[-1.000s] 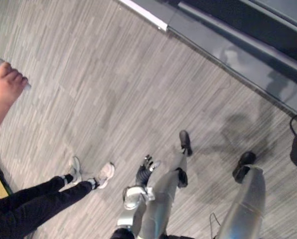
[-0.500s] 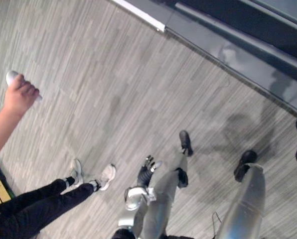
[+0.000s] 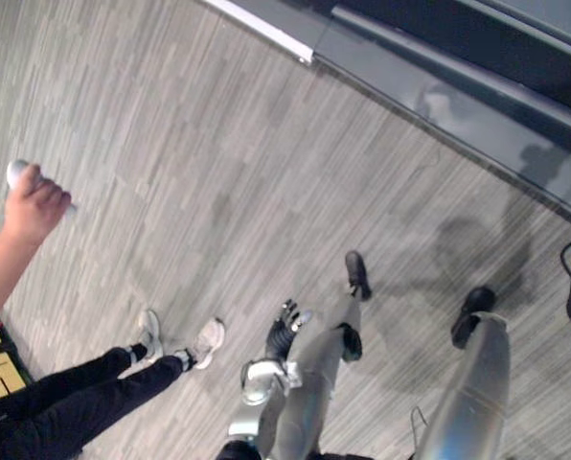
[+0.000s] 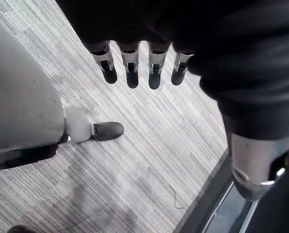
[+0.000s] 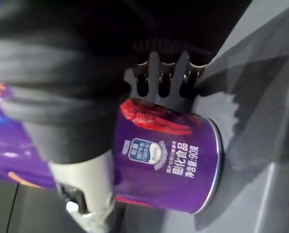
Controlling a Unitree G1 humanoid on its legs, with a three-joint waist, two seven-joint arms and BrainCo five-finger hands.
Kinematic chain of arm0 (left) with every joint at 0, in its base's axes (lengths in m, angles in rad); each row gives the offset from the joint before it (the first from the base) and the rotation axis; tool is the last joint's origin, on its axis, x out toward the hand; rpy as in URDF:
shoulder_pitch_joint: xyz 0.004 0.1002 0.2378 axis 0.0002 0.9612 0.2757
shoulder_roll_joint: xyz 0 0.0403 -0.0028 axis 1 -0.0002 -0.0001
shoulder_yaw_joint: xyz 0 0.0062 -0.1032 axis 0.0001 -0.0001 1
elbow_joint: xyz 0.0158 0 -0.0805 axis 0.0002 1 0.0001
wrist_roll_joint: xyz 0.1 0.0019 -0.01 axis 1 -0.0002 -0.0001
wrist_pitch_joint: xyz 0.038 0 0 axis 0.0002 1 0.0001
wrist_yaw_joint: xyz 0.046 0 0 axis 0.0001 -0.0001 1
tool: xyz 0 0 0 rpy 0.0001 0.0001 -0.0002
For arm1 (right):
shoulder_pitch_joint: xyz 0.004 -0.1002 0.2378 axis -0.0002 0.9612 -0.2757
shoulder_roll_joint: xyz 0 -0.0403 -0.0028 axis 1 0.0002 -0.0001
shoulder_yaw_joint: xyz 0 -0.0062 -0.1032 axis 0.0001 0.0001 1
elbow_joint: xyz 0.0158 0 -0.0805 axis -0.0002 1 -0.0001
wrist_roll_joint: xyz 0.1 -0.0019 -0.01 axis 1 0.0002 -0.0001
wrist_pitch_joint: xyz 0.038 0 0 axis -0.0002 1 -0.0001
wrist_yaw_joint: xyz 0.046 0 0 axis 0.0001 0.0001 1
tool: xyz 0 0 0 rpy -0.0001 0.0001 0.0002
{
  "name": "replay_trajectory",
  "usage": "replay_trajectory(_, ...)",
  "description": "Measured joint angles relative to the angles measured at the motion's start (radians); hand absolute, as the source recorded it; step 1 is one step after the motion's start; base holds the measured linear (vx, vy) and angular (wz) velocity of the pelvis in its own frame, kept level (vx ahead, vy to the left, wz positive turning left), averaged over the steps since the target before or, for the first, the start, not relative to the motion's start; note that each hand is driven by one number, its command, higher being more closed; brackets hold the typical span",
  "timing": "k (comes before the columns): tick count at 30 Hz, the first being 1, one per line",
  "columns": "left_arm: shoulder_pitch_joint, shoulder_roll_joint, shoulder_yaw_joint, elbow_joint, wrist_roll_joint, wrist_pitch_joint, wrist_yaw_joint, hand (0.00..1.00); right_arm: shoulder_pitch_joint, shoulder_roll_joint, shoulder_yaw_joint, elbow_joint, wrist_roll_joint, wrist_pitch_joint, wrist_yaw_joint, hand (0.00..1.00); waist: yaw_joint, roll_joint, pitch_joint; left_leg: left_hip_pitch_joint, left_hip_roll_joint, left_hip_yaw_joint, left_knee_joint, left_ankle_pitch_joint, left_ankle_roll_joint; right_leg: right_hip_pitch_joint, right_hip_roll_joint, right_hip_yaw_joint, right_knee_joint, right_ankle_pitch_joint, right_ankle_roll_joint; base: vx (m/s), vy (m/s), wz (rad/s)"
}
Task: Put the gum and the chips on the shelf.
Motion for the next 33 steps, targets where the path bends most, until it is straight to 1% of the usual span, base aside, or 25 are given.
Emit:
replay_trajectory(5, 0.0, -0.002, 0.0, 0.003, 0.0, 0.0, 0.0, 0.0, 0.0, 0.003, -0.001, 0.0, 0.001, 0.0, 0.0, 0.0, -0.001, 0.0, 0.0, 0.001, 0.007, -0.002, 0.012, 0.002, 0.005, 0.005, 0.008, 0.001, 0.0, 0.0, 0.0, -0.04, -0.051, -0.04)
replay_trajectory(10, 0.0, -0.006, 0.0, 0.02, 0.0, 0.001, 0.0, 0.0, 0.016, 0.019, -0.002, 0.001, 0.002, 0.0, 0.0, 0.0, -0.001, 0.0, 0.0, 0.021, 0.03, -0.004, 0.039, -0.008, 0.018, 0.05, 0.028, -0.01, -0.017, 0.002, -0.003, -0.05, -0.033, -0.08)
replay_trajectory(11, 0.0, -0.006, 0.0, 0.019, 0.0, 0.0, 0.0, 0.0, 0.034, 0.033, -0.002, 0.001, 0.002, -0.001, 0.001, 0.0, -0.001, 0.0, 0.0, 0.027, 0.037, -0.004, 0.055, -0.017, 0.025, 0.065, 0.033, -0.012, -0.022, 0.002, -0.003, -0.04, -0.022, -0.13)
replay_trajectory(13, 0.001, -0.006, 0.001, 0.02, 0.0, 0.001, -0.001, 0.0, 0.069, 0.061, -0.002, 0.002, 0.002, -0.001, 0.005, 0.0, 0.0, 0.0, 0.0, 0.033, 0.055, -0.001, 0.085, -0.035, 0.022, 0.092, 0.048, -0.015, -0.041, 0.006, -0.004, -0.03, -0.017, -0.19)
replay_trajectory(17, -0.003, -0.006, 0.002, 0.035, 0.0, 0.001, -0.009, 0.0, 0.138, 0.091, -0.007, 0.004, 0.008, -0.001, 0.01, 0.0, 0.0, -0.002, -0.003, 0.045, 0.084, -0.004, 0.136, -0.066, 0.029, 0.144, 0.072, -0.029, -0.072, 0.016, -0.004, -0.01, -0.006, -0.14)
replay_trajectory(20, -0.002, -0.006, 0.011, 0.082, 0.002, 0.005, -0.021, 0.0, 0.205, 0.158, -0.087, 0.004, 0.009, -0.001, 0.036, 0.0, 0.001, -0.005, -0.005, 0.08, 0.119, -0.005, 0.204, -0.104, 0.033, 0.228, 0.099, -0.044, -0.112, 0.028, -0.005, 0.03, -0.011, -0.21)
replay_trajectory(21, -0.002, -0.006, 0.013, 0.088, 0.003, 0.007, -0.023, 0.0, 0.221, 0.167, -0.097, 0.004, 0.009, -0.001, 0.041, 0.0, 0.002, -0.006, -0.007, 0.088, 0.126, -0.005, 0.217, -0.114, 0.035, 0.244, 0.104, -0.047, -0.119, 0.029, -0.005, 0.03, -0.017, -0.19)
replay_trajectory(22, -0.002, -0.006, 0.024, 0.096, 0.003, 0.012, -0.025, 0.0, 0.253, 0.191, -0.122, 0.002, 0.009, -0.001, 0.051, 0.0, 0.002, -0.009, -0.015, 0.096, 0.142, -0.008, 0.245, -0.133, 0.032, 0.274, 0.116, -0.055, -0.133, 0.033, -0.006, 0.03, -0.015, -0.18)
replay_trajectory(25, -0.002, -0.004, 0.063, 0.129, 0.021, 0.015, -0.029, 0.0, 0.34, 0.257, -0.194, -0.012, 0.009, -0.001, 0.073, 0.0, 0.002, -0.033, -0.031, 0.132, 0.172, -0.008, 0.285, -0.17, 0.028, 0.339, 0.144, -0.063, -0.165, 0.034, -0.006, 0.04, -0.026, -0.22)
replay_trajectory(27, -0.003, 0.001, 0.09, 0.168, 0.039, 0.023, -0.033, 0.0, 0.435, 0.321, -0.271, -0.067, 0.008, -0.001, 0.086, 0.0, 0.0, -0.051, -0.039, 0.177, 0.196, -0.005, 0.307, -0.201, 0.023, 0.405, 0.167, -0.068, -0.2, 0.039, -0.004, 0.04, -0.026, -0.25)
replay_trajectory(29, -0.003, 0.007, 0.107, 0.199, 0.063, 0.024, -0.034, 0.0, 0.517, 0.372, -0.317, -0.126, 0.008, -0.003, 0.098, 0.0, -0.003, -0.063, -0.045, 0.212, 0.21, 0.002, 0.306, -0.21, 0.019, 0.452, 0.185, -0.07, -0.239, 0.048, 0.003, 0.04, -0.02, -0.24)
replay_trajectory(31, -0.003, 0.008, 0.135, 0.235, 0.096, 0.026, -0.034, 0.0, 0.607, 0.423, -0.342, -0.177, -0.001, -0.007, 0.117, 0.0, -0.008, -0.078, -0.05, 0.253, 0.217, 0.014, 0.294, -0.217, 0.017, 0.498, 0.199, -0.069, -0.278, 0.058, 0.002, 0.06, -0.017, -0.24)
replay_trajectory(32, -0.002, 0.01, 0.171, 0.277, 0.131, 0.035, -0.034, 0.0, 0.709, 0.479, -0.351, -0.243, -0.007, -0.007, 0.137, 0.0, -0.023, -0.089, -0.052, 0.302, 0.217, 0.02, 0.266, -0.217, 0.017, 0.554, 0.212, -0.068, -0.329, 0.073, 0.009, 0.07, -0.014, -0.17)
replay_trajectory(33, -0.002, 0.013, 0.183, 0.291, 0.144, 0.036, -0.033, 0.0, 0.745, 0.5, -0.35, -0.271, -0.018, -0.007, 0.146, 0.0, -0.029, -0.094, -0.054, 0.317, 0.217, 0.021, 0.255, -0.217, 0.017, 0.572, 0.216, -0.069, -0.348, 0.08, 0.011, 0.08, -0.015, -0.17)
